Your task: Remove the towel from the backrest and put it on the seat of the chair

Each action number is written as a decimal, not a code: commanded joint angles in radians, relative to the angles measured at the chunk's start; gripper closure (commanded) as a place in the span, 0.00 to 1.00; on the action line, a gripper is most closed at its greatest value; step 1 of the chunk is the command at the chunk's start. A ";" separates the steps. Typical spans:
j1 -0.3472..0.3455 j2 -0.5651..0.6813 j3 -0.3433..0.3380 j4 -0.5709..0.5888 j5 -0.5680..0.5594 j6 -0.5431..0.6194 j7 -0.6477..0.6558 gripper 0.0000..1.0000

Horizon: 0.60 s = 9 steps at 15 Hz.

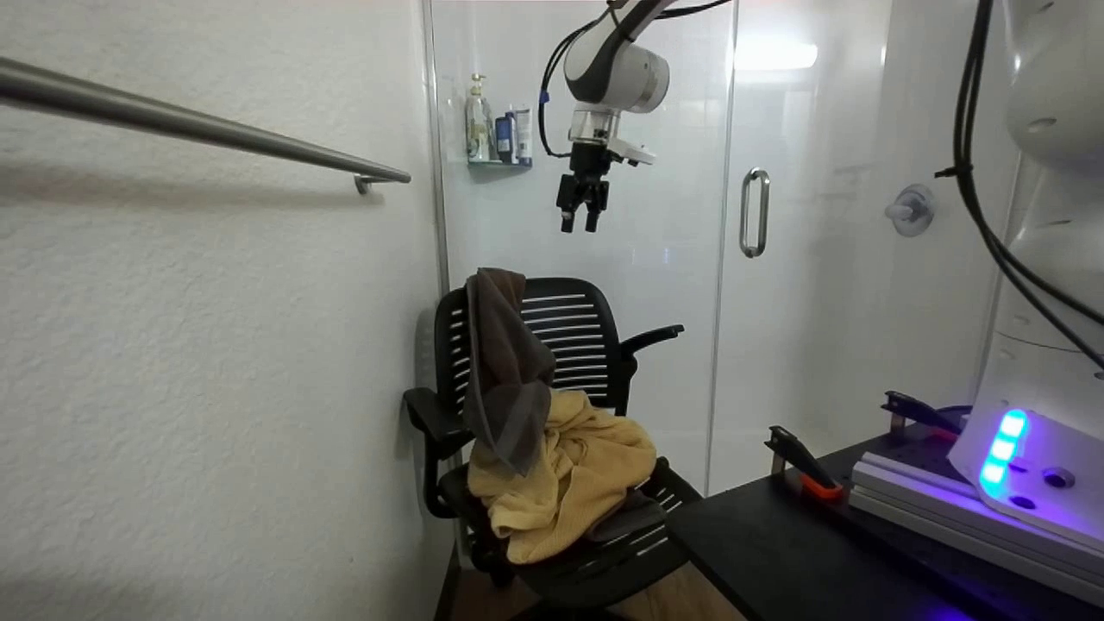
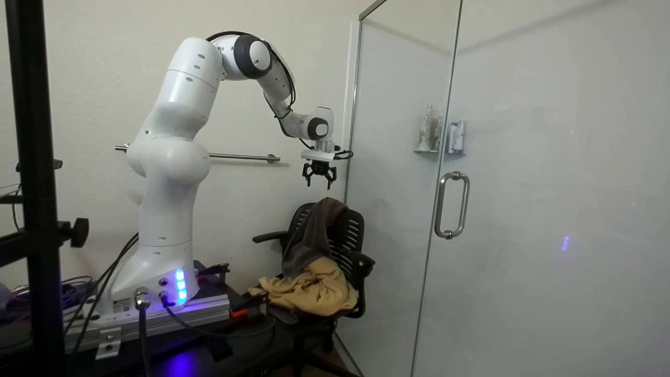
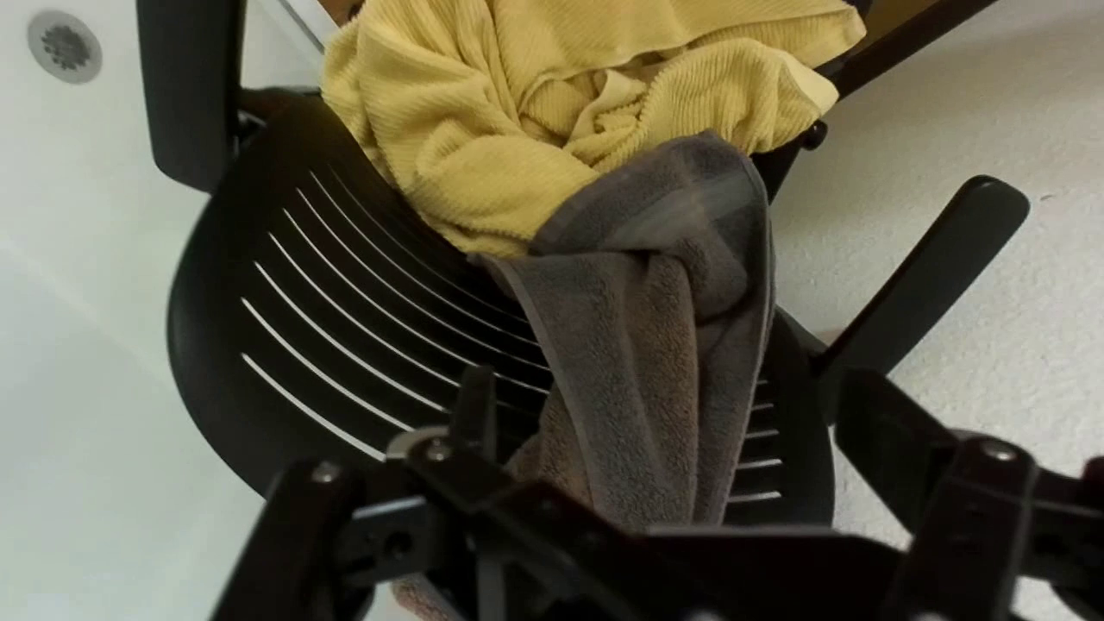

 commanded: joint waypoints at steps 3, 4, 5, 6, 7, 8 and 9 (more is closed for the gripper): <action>-0.023 0.123 0.060 0.178 0.021 -0.084 -0.055 0.00; -0.028 0.151 0.067 0.232 0.033 -0.117 -0.069 0.00; -0.032 0.168 0.071 0.268 0.037 -0.136 -0.076 0.00; -0.036 0.177 0.071 0.287 0.038 -0.148 -0.080 0.00; -0.038 0.178 0.071 0.294 0.039 -0.154 -0.082 0.00; -0.045 0.199 0.074 0.315 0.047 -0.161 -0.096 0.00; -0.079 0.257 0.101 0.372 0.100 -0.163 -0.180 0.00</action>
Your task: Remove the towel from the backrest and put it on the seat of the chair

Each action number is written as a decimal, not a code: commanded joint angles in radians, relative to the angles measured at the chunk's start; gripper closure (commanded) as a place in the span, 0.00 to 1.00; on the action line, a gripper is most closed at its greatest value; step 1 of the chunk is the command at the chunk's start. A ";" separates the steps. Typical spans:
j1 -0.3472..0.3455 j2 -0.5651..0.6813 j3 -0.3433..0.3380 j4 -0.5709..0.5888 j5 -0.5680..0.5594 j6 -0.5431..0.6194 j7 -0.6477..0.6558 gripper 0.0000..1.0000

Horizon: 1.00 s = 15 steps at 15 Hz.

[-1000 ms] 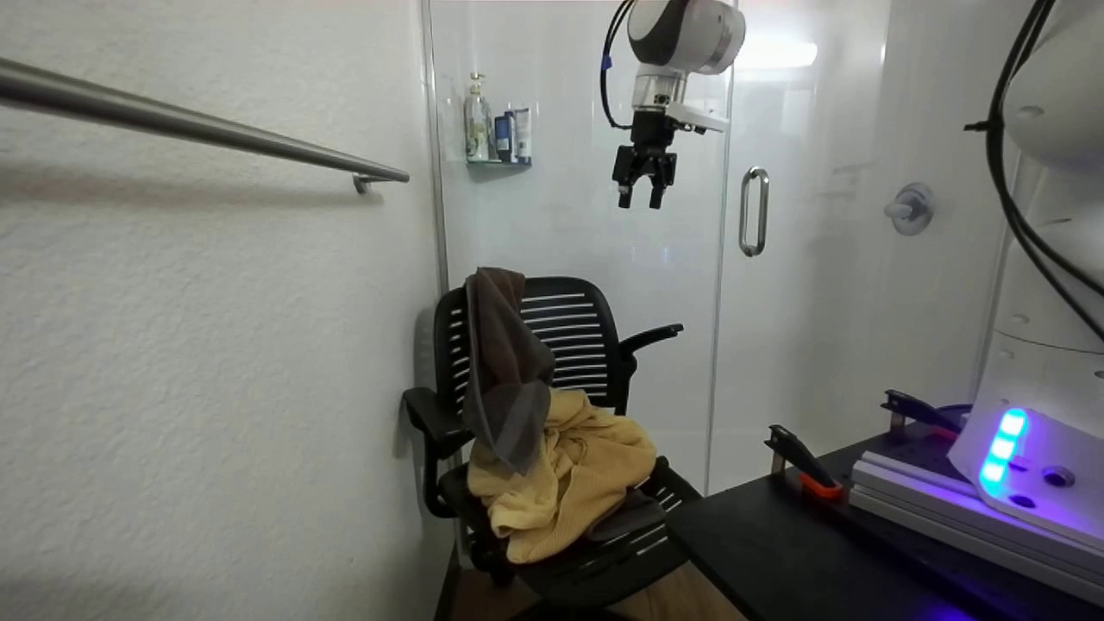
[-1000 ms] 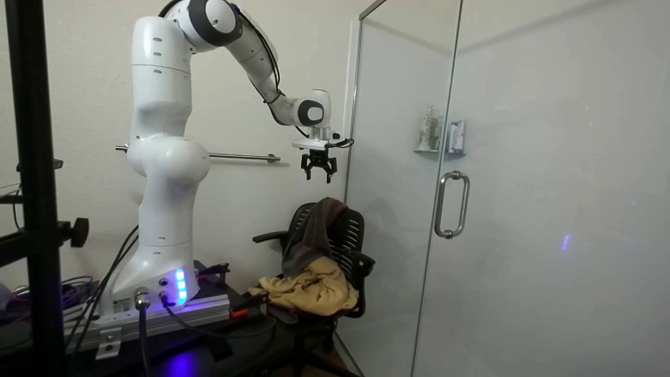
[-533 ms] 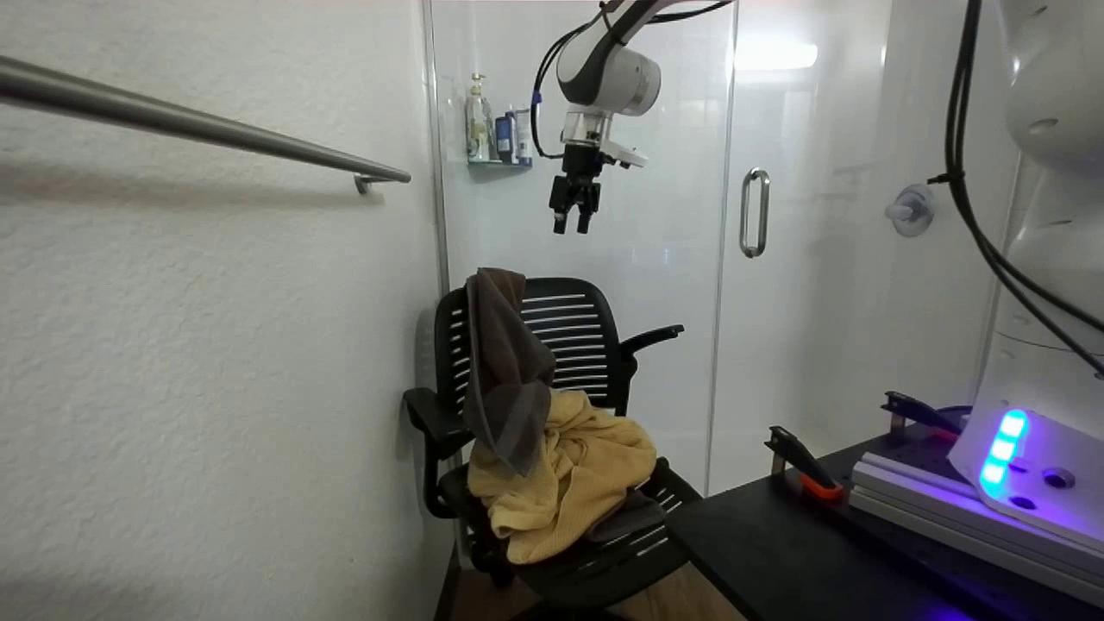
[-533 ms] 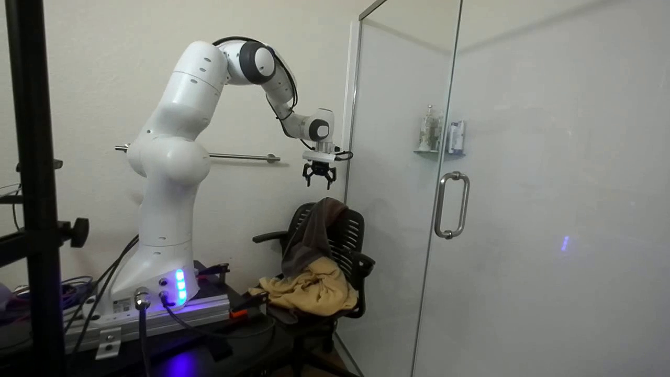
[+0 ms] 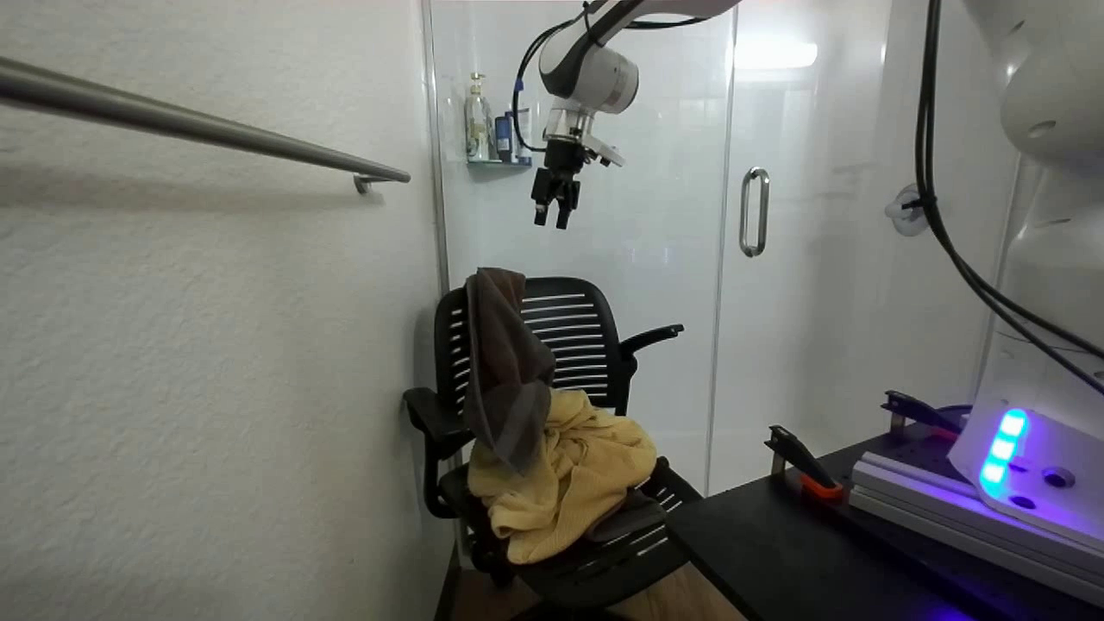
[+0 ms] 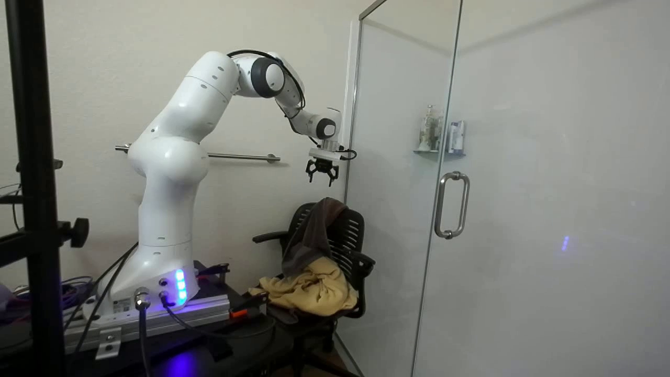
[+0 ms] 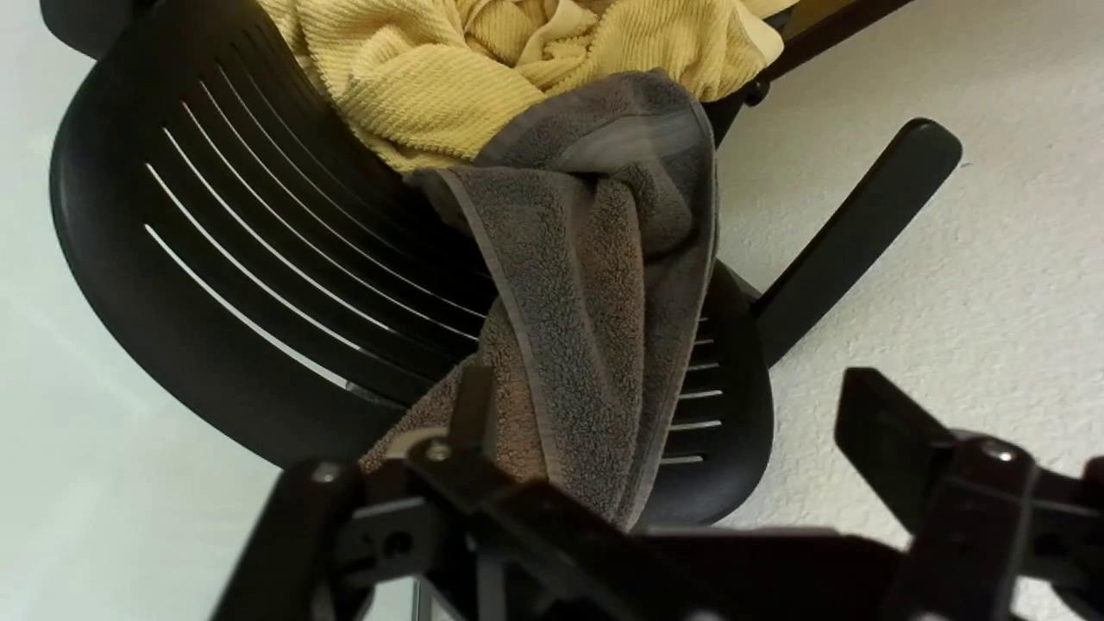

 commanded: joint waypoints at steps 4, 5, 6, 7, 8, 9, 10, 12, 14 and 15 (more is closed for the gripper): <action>-0.083 0.291 0.107 0.322 0.131 -0.099 -0.299 0.00; -0.087 0.335 0.117 0.375 0.136 -0.145 -0.332 0.00; -0.088 0.378 0.125 0.429 0.137 -0.198 -0.359 0.00; -0.070 0.418 0.118 0.483 0.122 -0.232 -0.358 0.00; -0.049 0.452 0.110 0.536 0.105 -0.283 -0.348 0.00; -0.020 0.481 0.092 0.590 0.074 -0.343 -0.323 0.00; -0.002 0.510 0.087 0.639 0.058 -0.397 -0.312 0.00; -0.027 0.460 0.099 0.539 0.080 -0.333 -0.325 0.00; -0.006 0.488 0.096 0.586 0.070 -0.357 -0.317 0.00; -0.024 0.488 0.105 0.580 0.090 -0.352 -0.327 0.00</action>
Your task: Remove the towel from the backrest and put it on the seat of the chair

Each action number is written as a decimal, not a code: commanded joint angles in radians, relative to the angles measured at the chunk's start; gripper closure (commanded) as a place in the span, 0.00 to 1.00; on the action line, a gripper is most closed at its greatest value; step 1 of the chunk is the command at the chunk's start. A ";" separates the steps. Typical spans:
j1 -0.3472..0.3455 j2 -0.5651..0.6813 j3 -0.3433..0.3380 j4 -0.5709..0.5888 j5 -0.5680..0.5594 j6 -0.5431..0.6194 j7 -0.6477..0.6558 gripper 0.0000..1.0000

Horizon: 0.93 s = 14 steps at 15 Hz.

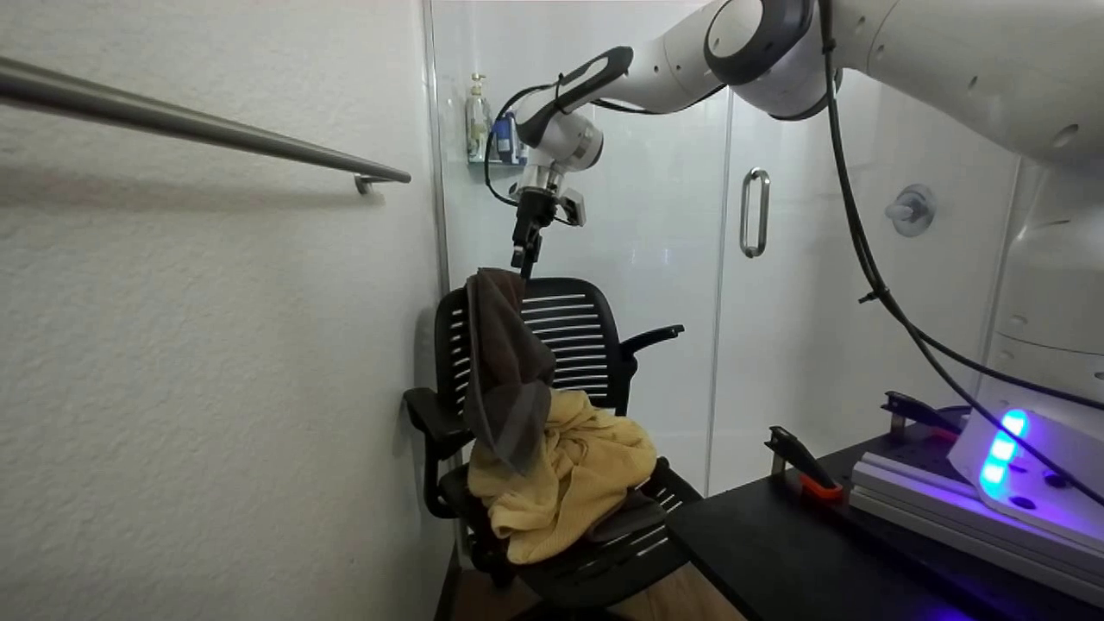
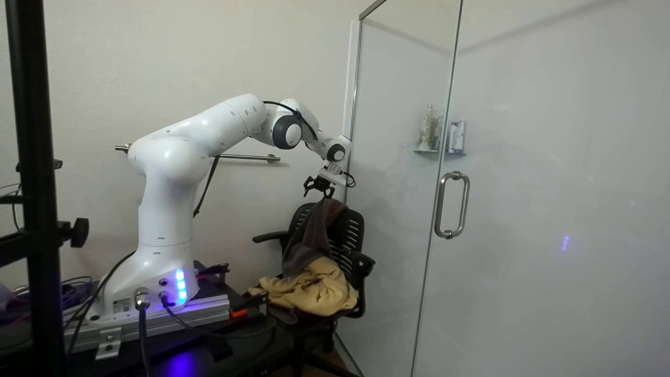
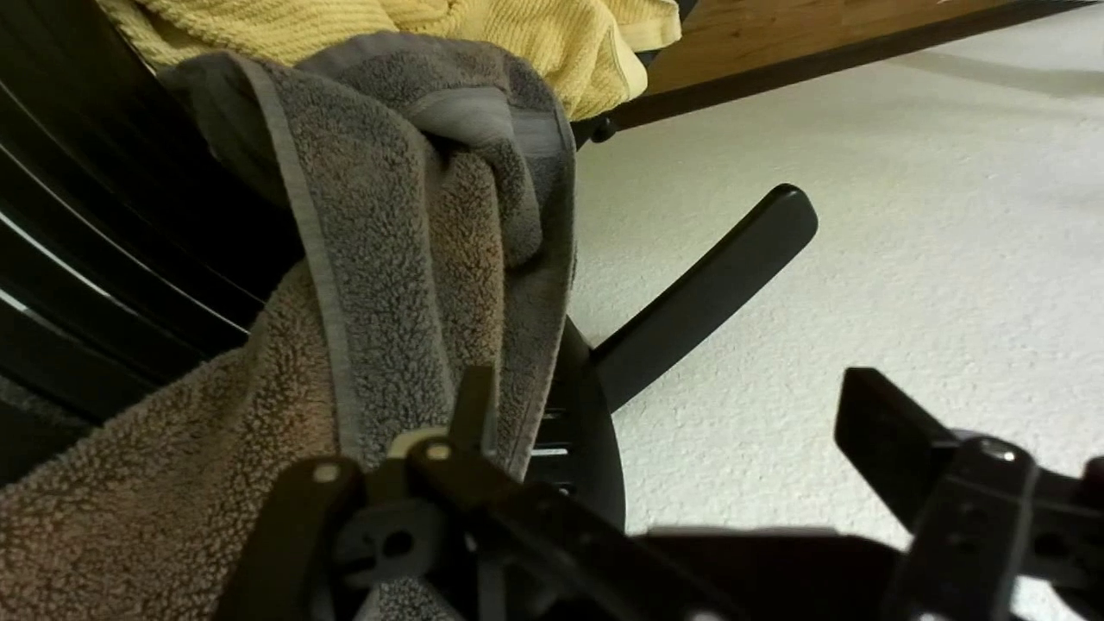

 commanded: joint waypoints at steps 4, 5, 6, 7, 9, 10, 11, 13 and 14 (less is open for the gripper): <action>-0.041 0.090 0.002 0.060 0.094 0.189 0.078 0.00; -0.033 0.117 0.000 0.094 0.084 0.213 0.093 0.00; -0.023 0.137 -0.002 0.120 0.072 0.238 0.101 0.00; -0.009 0.159 -0.009 0.149 0.055 0.258 0.116 0.00; 0.022 0.207 -0.012 0.206 0.027 0.280 0.125 0.00; 0.037 0.228 -0.015 0.232 0.012 0.280 0.129 0.00; 0.048 0.248 -0.014 0.257 0.002 0.272 0.133 0.00; 0.065 0.271 -0.022 0.283 -0.004 0.274 0.137 0.00; 0.071 0.285 -0.024 0.298 -0.008 0.273 0.142 0.00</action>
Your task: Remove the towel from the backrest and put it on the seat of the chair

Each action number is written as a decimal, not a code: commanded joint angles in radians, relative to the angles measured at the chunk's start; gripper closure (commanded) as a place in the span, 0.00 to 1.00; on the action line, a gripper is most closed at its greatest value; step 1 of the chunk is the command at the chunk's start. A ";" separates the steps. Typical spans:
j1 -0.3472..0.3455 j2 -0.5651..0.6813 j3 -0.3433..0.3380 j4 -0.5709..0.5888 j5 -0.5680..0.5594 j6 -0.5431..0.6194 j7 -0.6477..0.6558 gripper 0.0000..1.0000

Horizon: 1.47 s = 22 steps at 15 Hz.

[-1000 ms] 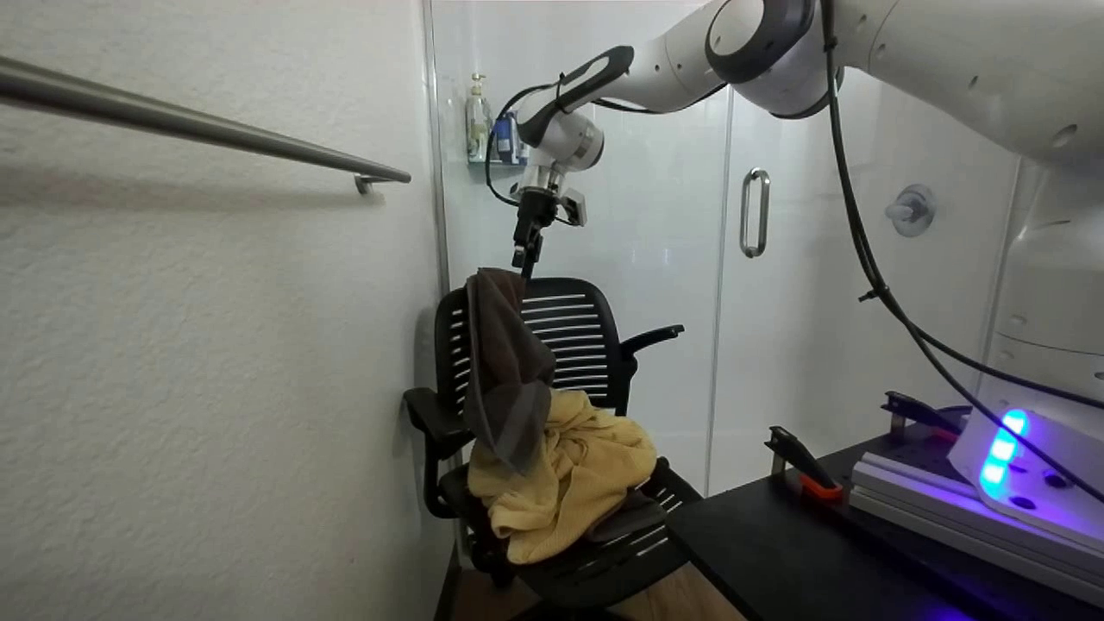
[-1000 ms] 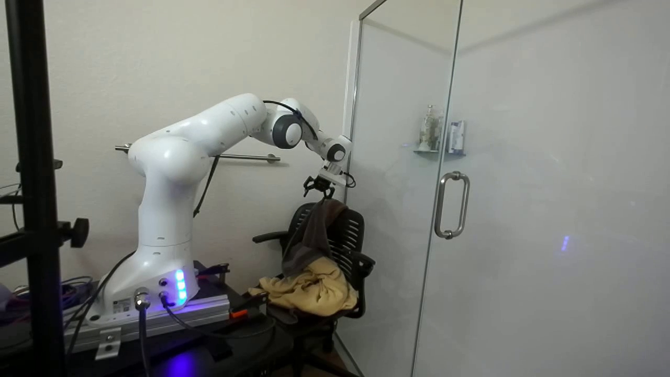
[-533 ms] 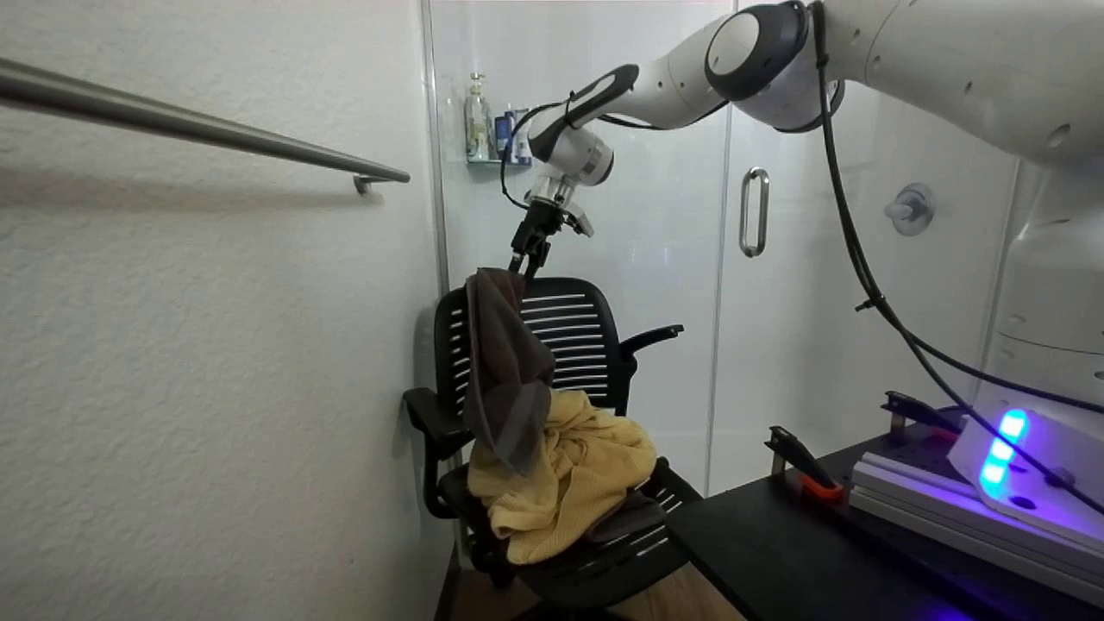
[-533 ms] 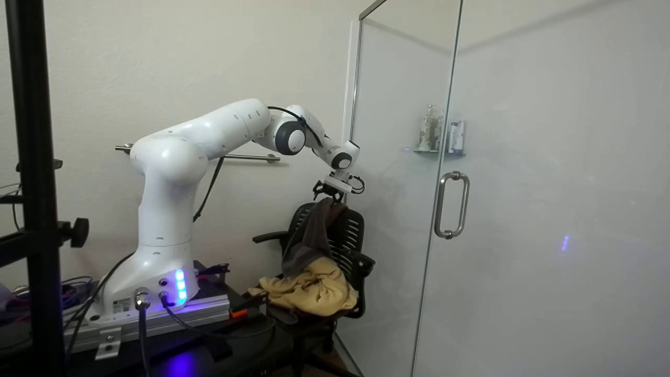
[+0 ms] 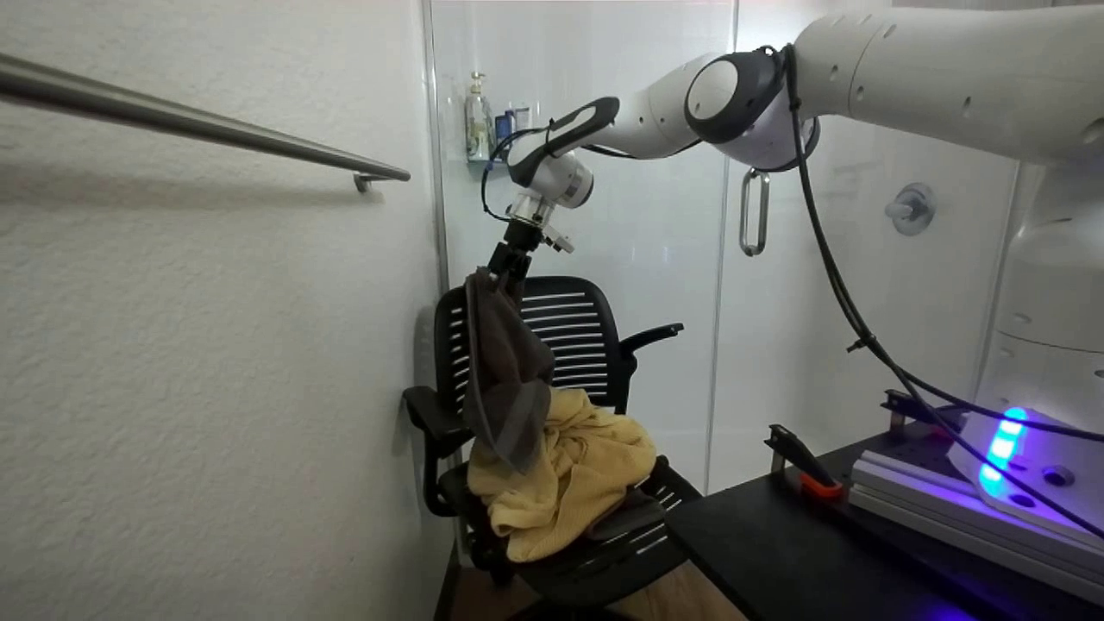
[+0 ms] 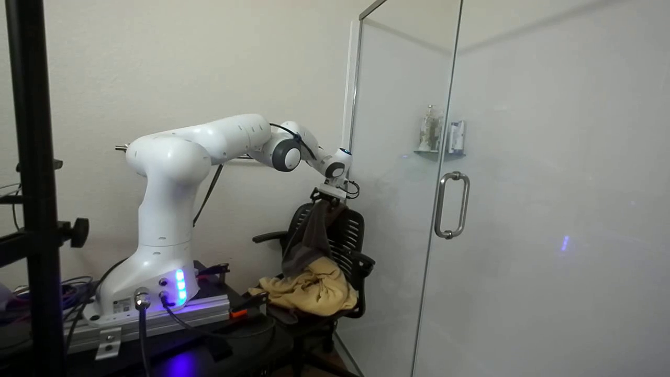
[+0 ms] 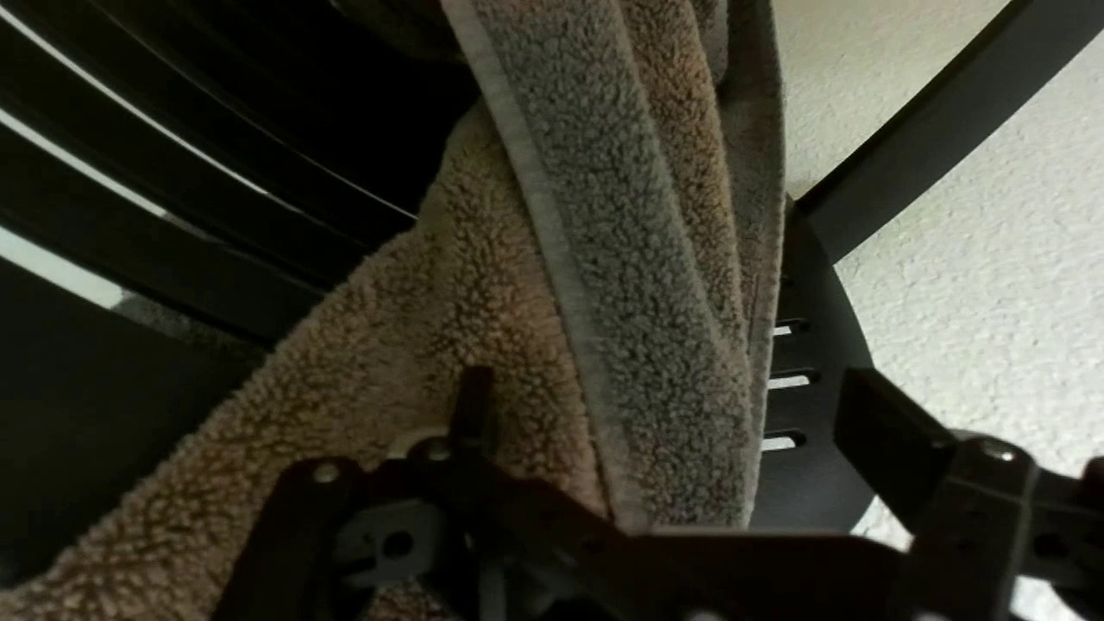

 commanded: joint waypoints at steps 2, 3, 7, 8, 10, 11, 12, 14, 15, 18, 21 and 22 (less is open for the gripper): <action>0.028 0.083 -0.016 0.114 -0.024 -0.007 0.005 0.25; 0.026 0.092 -0.011 0.125 -0.021 -0.008 0.003 0.26; 0.019 0.111 -0.007 0.156 -0.019 -0.007 -0.004 0.54; 0.018 0.113 -0.007 0.162 -0.019 -0.004 -0.003 0.61; 0.013 0.118 -0.005 0.173 -0.015 0.000 -0.003 0.74; 0.010 0.118 -0.005 0.175 -0.015 0.001 -0.003 0.83; 0.004 0.115 0.002 0.174 -0.009 -0.007 -0.004 0.88; -0.030 0.100 0.048 0.162 0.041 -0.065 -0.025 0.98; -0.046 0.088 0.065 0.152 0.064 -0.101 -0.032 1.00; -0.101 0.014 0.110 0.099 0.120 -0.198 -0.030 0.98; -0.126 -0.064 0.130 0.068 0.149 -0.253 0.016 0.98; -0.124 -0.088 0.127 0.064 0.150 -0.261 0.044 0.98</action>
